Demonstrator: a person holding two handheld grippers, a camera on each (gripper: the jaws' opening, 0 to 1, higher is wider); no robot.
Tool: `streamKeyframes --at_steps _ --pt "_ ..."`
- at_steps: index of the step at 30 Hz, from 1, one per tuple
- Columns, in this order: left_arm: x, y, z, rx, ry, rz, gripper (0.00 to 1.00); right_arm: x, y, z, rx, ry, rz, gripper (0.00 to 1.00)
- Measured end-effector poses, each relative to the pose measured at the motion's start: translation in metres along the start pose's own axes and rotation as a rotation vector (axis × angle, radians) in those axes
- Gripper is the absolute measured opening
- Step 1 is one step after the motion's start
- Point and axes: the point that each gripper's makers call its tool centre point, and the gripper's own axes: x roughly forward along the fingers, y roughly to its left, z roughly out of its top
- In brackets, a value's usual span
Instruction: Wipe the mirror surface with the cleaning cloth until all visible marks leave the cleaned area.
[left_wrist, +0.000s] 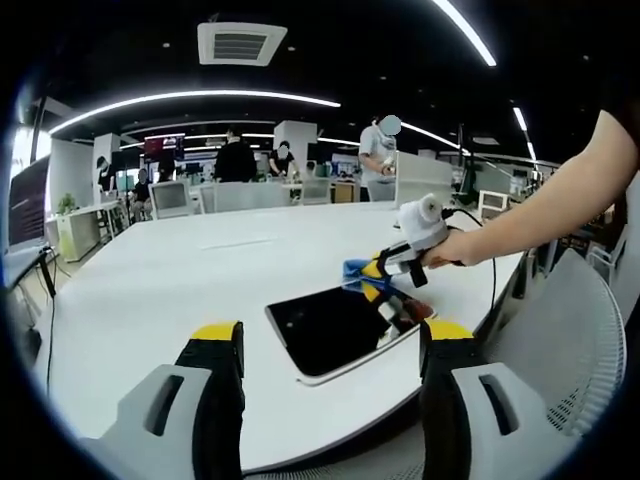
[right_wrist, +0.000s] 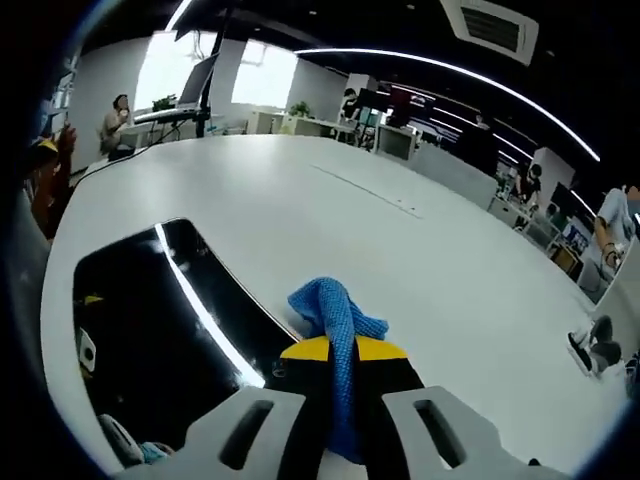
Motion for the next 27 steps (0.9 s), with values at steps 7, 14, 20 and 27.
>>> streamKeyframes --at_steps 7,14,20,27 --pt "0.0 0.0 0.001 0.001 -0.005 -0.004 0.69 -0.02 -0.006 0.011 0.06 -0.018 -0.02 0.01" --pt "-0.001 -0.001 0.001 0.001 -0.009 -0.01 0.69 -0.038 -0.016 0.01 0.137 -0.027 -0.051 0.01" --pt "-0.001 -0.001 0.0 0.002 -0.007 -0.008 0.69 -0.049 -0.028 -0.003 0.234 -0.007 -0.078 0.01" --pt "-0.001 -0.001 0.0 0.002 -0.006 -0.007 0.7 -0.057 -0.038 -0.022 0.287 0.032 -0.09 0.01"
